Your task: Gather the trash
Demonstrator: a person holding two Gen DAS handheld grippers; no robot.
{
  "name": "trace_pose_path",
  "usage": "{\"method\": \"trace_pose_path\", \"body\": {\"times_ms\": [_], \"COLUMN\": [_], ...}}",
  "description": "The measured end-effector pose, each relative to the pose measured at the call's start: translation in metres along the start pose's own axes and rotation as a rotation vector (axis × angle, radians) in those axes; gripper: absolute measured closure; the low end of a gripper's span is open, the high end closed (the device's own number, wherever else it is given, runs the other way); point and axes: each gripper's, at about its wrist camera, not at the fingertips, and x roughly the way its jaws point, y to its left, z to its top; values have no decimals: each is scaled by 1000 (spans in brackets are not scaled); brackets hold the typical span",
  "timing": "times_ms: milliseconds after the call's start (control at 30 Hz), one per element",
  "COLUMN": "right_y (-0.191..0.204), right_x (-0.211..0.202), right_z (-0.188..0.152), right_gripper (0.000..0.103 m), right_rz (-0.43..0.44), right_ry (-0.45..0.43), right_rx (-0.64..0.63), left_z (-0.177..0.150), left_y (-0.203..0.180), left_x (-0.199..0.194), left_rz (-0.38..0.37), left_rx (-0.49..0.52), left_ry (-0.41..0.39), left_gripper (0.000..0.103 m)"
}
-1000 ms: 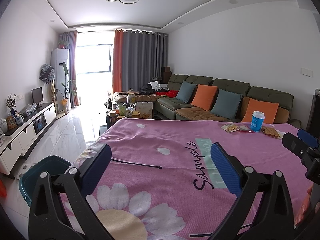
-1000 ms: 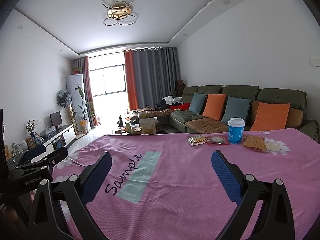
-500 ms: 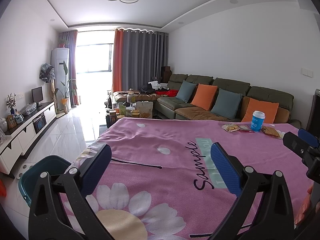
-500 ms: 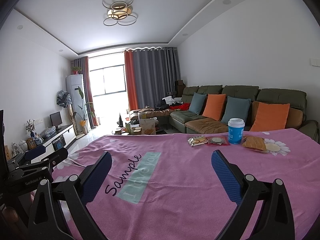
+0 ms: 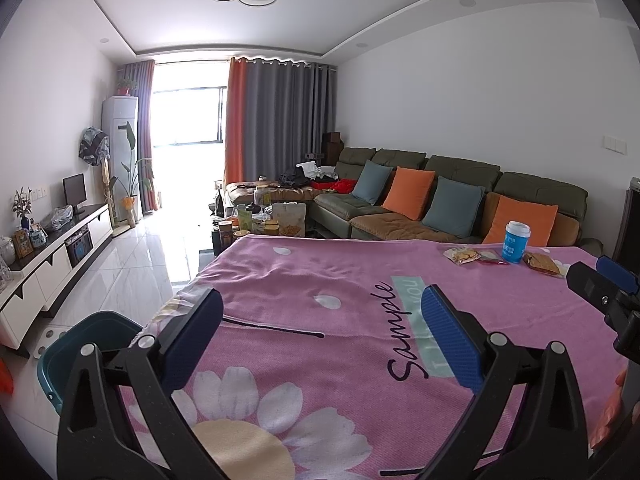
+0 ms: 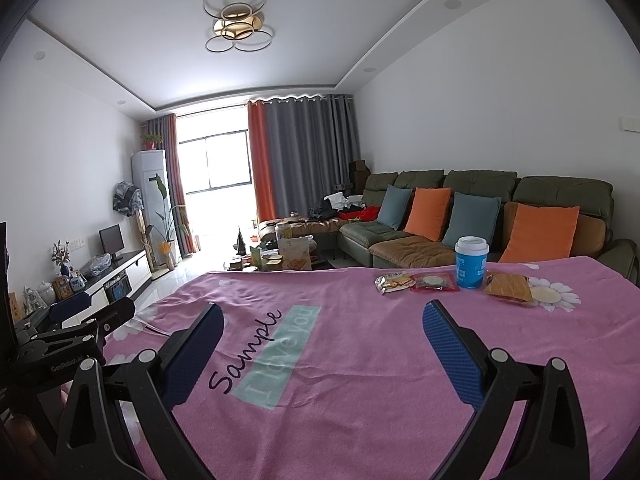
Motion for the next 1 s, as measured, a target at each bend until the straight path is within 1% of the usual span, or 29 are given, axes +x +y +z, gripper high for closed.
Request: {"method": "trace_pose_path", "body": {"times_ms": [1000], "right_y": [1], "right_x": [1], "right_z": [1], "right_gripper": [7], "right_rz": [0], "right_ry": [2], "right_rx": [0], "left_z": [2], "left_y": [1], "left_x": [1], "left_rz": [-1], "left_rx": [-3], "left_ry": [3], "left_gripper": [6]}}
